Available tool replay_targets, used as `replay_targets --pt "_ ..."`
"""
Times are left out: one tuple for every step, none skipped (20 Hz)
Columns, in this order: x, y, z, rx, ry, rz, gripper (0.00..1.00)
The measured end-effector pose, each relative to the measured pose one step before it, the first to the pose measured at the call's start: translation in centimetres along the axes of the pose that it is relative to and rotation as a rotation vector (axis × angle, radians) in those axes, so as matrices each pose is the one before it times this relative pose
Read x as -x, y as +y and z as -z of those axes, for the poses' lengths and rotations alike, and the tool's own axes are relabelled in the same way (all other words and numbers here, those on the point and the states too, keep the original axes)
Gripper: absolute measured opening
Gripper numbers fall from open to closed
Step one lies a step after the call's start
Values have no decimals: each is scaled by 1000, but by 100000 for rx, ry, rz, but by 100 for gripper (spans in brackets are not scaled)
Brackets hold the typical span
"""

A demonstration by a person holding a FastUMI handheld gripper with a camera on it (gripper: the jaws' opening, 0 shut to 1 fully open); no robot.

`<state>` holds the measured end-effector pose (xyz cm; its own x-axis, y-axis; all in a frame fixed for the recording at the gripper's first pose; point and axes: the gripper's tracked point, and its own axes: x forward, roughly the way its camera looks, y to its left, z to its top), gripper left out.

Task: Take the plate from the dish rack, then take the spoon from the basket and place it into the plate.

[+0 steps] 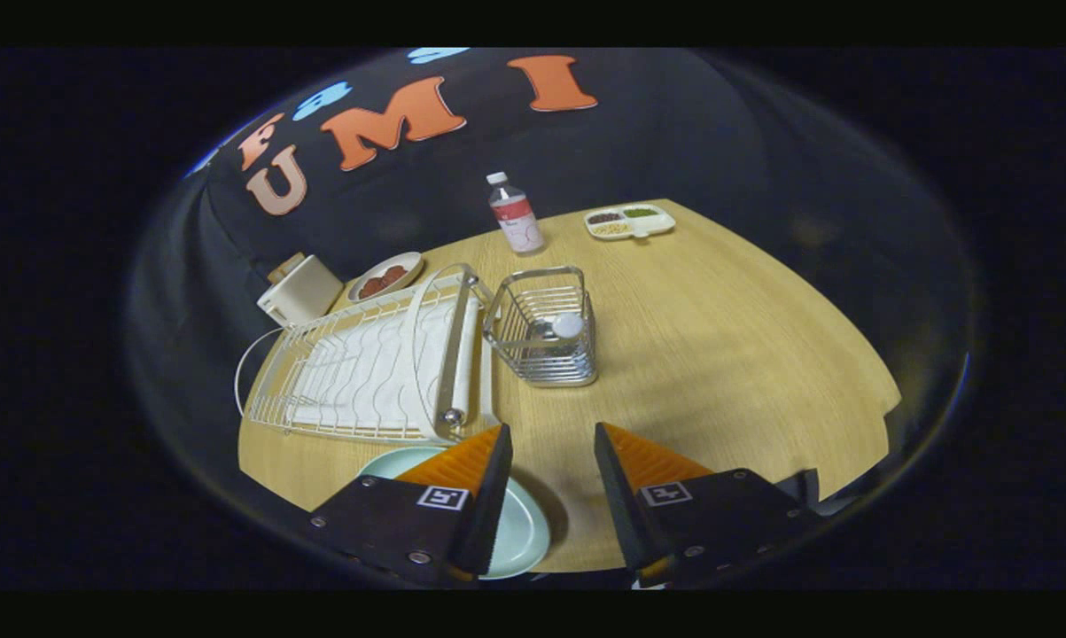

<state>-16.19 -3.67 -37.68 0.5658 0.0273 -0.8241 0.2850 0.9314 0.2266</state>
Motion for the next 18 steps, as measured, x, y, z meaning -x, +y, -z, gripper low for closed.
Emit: replay_targets --pt "52 -58 -837 2194 -3675 272 57" --pt "-55 -5 -831 2006 -3804 8 60" --pt "-22 -170 -660 1628 -2864 413 60" --pt "-147 -8 -462 1166 -2013 -485 60" --pt "-238 47 -290 955 -1547 -438 60" --pt "-276 6 -323 1087 -1123 -305 59" --pt "-307 -275 -365 906 -1501 436 57" --pt "-231 -151 -451 635 -1790 175 54" --pt "-335 -352 -438 665 -1701 1106 53" --pt "-312 -65 -302 496 -1010 133 51" --pt "-261 -76 -71 386 -215 300 49" --pt "-94 -38 -203 476 -488 126 45" --pt "-167 28 -419 121 -1335 117 43" --pt "-157 166 -419 254 -1497 -300 39" --pt "-193 153 -143 680 -764 -319 36" --pt "-158 224 23 760 252 -647 31" --pt "-215 212 -37 778 34 -489 28" --pt "-154 54 -113 848 -136 -45 25"
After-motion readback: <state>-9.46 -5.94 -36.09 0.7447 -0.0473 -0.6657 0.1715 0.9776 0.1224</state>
